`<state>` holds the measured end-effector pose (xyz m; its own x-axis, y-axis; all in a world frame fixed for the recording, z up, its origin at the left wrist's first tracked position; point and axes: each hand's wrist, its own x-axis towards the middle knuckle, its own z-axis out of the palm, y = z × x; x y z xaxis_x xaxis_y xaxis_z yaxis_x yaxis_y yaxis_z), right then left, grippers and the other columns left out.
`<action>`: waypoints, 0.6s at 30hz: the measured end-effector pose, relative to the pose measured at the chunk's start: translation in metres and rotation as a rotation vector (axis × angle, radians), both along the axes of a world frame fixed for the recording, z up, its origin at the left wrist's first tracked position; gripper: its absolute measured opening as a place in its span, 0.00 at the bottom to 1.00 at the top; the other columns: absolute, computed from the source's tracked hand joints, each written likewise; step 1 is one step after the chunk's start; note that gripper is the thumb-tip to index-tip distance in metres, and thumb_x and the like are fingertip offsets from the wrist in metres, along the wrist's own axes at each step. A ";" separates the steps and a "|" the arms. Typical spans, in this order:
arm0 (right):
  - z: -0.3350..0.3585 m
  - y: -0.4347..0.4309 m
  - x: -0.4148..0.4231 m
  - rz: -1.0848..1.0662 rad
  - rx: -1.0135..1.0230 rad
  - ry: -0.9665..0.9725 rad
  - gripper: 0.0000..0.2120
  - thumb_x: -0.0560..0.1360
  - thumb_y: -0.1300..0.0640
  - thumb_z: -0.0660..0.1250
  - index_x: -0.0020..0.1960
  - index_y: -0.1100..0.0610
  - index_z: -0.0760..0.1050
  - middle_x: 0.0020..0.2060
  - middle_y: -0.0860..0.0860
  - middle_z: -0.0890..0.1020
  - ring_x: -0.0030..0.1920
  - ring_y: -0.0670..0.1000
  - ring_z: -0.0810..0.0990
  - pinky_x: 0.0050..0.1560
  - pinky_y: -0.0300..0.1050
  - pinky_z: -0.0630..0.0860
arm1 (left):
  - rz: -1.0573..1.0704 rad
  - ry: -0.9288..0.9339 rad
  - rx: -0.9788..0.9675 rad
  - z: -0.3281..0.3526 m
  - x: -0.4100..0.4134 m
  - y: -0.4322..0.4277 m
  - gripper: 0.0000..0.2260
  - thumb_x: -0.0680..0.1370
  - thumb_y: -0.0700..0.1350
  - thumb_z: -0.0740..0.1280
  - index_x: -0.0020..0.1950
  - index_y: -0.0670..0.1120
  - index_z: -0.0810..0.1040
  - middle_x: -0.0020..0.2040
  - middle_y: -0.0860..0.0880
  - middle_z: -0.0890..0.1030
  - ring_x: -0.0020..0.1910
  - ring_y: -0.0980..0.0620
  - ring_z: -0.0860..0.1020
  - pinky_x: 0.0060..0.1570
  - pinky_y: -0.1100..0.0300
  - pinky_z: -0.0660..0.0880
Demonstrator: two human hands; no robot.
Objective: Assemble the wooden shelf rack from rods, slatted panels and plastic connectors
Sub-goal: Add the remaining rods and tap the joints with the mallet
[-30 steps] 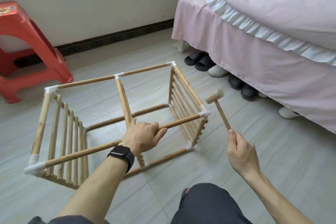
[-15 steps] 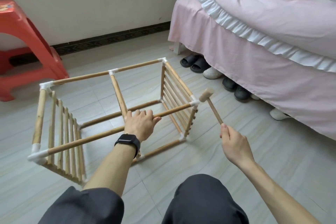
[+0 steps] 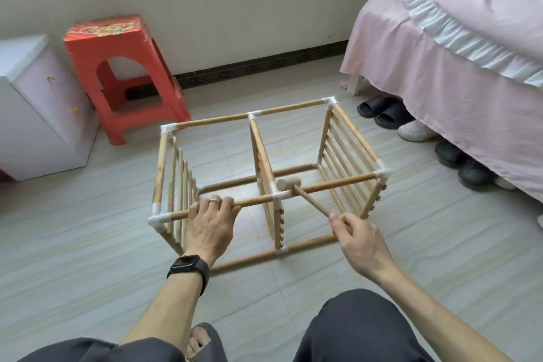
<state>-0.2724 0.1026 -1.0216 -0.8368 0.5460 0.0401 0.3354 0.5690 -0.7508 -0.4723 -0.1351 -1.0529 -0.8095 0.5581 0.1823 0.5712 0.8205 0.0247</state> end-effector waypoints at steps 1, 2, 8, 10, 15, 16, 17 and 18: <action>0.003 -0.004 -0.005 0.013 0.003 0.054 0.22 0.83 0.42 0.57 0.35 0.54 0.69 0.25 0.43 0.73 0.28 0.44 0.73 0.28 0.37 0.66 | 0.010 -0.007 -0.034 0.002 -0.002 -0.002 0.21 0.84 0.58 0.44 0.55 0.51 0.73 0.50 0.50 0.79 0.50 0.46 0.75 0.53 0.50 0.67; 0.007 -0.007 -0.009 0.023 0.006 0.118 0.21 0.84 0.44 0.57 0.35 0.51 0.69 0.24 0.42 0.73 0.27 0.44 0.72 0.28 0.36 0.66 | 0.014 -0.020 -0.050 0.004 -0.003 0.000 0.20 0.84 0.58 0.44 0.56 0.51 0.73 0.50 0.50 0.79 0.50 0.46 0.75 0.52 0.50 0.67; 0.016 0.001 -0.018 0.100 0.102 -0.105 0.24 0.84 0.43 0.53 0.33 0.53 0.66 0.24 0.48 0.73 0.28 0.48 0.73 0.32 0.48 0.68 | 0.017 -0.049 -0.047 0.002 0.000 0.019 0.17 0.84 0.58 0.46 0.58 0.52 0.70 0.53 0.51 0.76 0.53 0.48 0.73 0.54 0.50 0.65; 0.016 0.004 -0.015 0.036 0.067 0.030 0.23 0.84 0.43 0.55 0.32 0.51 0.65 0.24 0.47 0.72 0.26 0.46 0.71 0.29 0.39 0.64 | 0.008 -0.037 -0.033 0.002 0.000 0.025 0.16 0.85 0.58 0.46 0.58 0.52 0.69 0.52 0.51 0.76 0.52 0.48 0.72 0.53 0.50 0.65; 0.013 0.007 -0.011 0.027 0.067 -0.082 0.25 0.84 0.42 0.54 0.32 0.51 0.64 0.22 0.45 0.70 0.25 0.45 0.69 0.29 0.41 0.63 | 0.024 -0.045 -0.028 0.000 0.000 0.036 0.16 0.85 0.58 0.45 0.58 0.53 0.69 0.53 0.50 0.76 0.52 0.48 0.71 0.54 0.50 0.64; 0.012 0.008 -0.011 -0.015 0.040 -0.045 0.25 0.84 0.42 0.54 0.31 0.52 0.63 0.22 0.45 0.69 0.25 0.44 0.68 0.28 0.40 0.63 | 0.029 -0.053 -0.021 0.000 0.000 0.037 0.16 0.85 0.58 0.45 0.58 0.53 0.69 0.53 0.50 0.76 0.52 0.48 0.71 0.55 0.50 0.64; 0.014 0.008 -0.013 -0.057 0.022 -0.002 0.25 0.84 0.42 0.54 0.31 0.52 0.63 0.23 0.45 0.69 0.26 0.44 0.69 0.28 0.40 0.63 | 0.029 -0.059 -0.010 0.000 0.001 0.039 0.16 0.85 0.58 0.45 0.58 0.53 0.68 0.53 0.50 0.76 0.53 0.48 0.71 0.56 0.50 0.63; 0.016 0.007 -0.017 -0.072 0.018 0.002 0.25 0.84 0.42 0.53 0.31 0.53 0.62 0.23 0.45 0.70 0.27 0.44 0.70 0.29 0.42 0.64 | 0.027 -0.070 0.004 0.001 0.001 0.039 0.16 0.85 0.58 0.45 0.59 0.54 0.68 0.54 0.50 0.76 0.53 0.48 0.70 0.57 0.50 0.63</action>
<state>-0.2892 0.1097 -1.0051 -0.7954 0.6038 0.0523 0.3741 0.5571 -0.7414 -0.4710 -0.0957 -1.0515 -0.8350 0.5354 0.1272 0.5457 0.8353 0.0671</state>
